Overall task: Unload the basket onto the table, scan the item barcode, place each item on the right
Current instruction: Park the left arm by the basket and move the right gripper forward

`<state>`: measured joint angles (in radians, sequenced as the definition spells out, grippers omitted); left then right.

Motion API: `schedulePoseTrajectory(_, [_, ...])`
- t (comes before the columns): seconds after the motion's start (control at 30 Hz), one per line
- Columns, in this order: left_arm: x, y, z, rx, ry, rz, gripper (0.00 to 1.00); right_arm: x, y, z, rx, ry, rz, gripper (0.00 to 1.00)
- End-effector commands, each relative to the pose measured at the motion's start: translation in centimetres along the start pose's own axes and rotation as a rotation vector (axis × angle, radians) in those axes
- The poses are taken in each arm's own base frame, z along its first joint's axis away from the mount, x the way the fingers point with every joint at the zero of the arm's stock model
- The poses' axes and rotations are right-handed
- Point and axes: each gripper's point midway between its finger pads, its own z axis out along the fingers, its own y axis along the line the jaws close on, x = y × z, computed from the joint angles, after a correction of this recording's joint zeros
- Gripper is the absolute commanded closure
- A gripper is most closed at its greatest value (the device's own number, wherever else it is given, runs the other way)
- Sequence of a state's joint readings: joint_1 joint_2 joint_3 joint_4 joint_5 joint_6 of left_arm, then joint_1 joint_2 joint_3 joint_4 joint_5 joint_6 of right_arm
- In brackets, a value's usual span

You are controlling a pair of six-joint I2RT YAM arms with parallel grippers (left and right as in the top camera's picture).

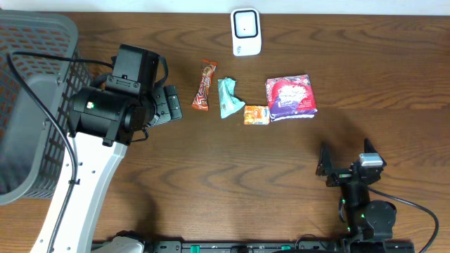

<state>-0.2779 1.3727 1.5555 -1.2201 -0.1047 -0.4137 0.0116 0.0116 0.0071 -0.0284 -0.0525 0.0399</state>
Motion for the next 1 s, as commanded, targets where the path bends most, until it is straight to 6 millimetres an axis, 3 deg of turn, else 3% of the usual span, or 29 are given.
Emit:
schedulePoseTrajectory(0.0, [0.0, 0.3, 0.1, -0.016, -0.003, 0.011, 0.02, -1.3, 0.8, -0.1, -0.046, -0.053, 0.052, 0.01])
schedulePoseTrajectory(0.1, [0.0, 0.3, 0.1, -0.016, -0.003, 0.011, 0.02, -4.1, 5.0, -1.1, -0.312, -0.118, 0.303, 0.01])
schedulePoseTrajectory(0.23, [0.0, 0.3, 0.1, -0.016, -0.003, 0.011, 0.02, -4.2, 8.9, -2.8, -0.565, -0.034, 0.465, 0.01])
schedulePoseTrajectory(0.4, [0.0, 0.3, 0.1, -0.016, -0.003, 0.011, 0.02, -7.3, 9.2, -3.8, -0.634, -0.099, 0.632, 0.01])
schedulePoseTrajectory(0.43, [0.0, 0.3, 0.1, -0.016, -0.003, 0.011, 0.02, -9.6, 9.3, -4.8, -0.677, -0.194, 0.621, 0.01])
schedulePoseTrajectory(0.7, [0.0, 0.3, 0.1, -0.016, -0.003, 0.011, 0.02, -19.0, 7.1, -9.2, -0.655, -0.593, 0.577, 0.01])
schedulePoseTrajectory(0.83, [0.0, 0.3, 0.1, -0.016, -0.003, 0.011, 0.02, -22.3, 7.5, -9.8, -0.6, -0.601, 0.422, 0.01])
schedulePoseTrajectory(0.97, [0.0, 0.3, 0.1, -0.016, -0.003, 0.011, 0.02, -23.5, 9.0, -8.6, -0.58, -0.466, 0.216, 0.01])
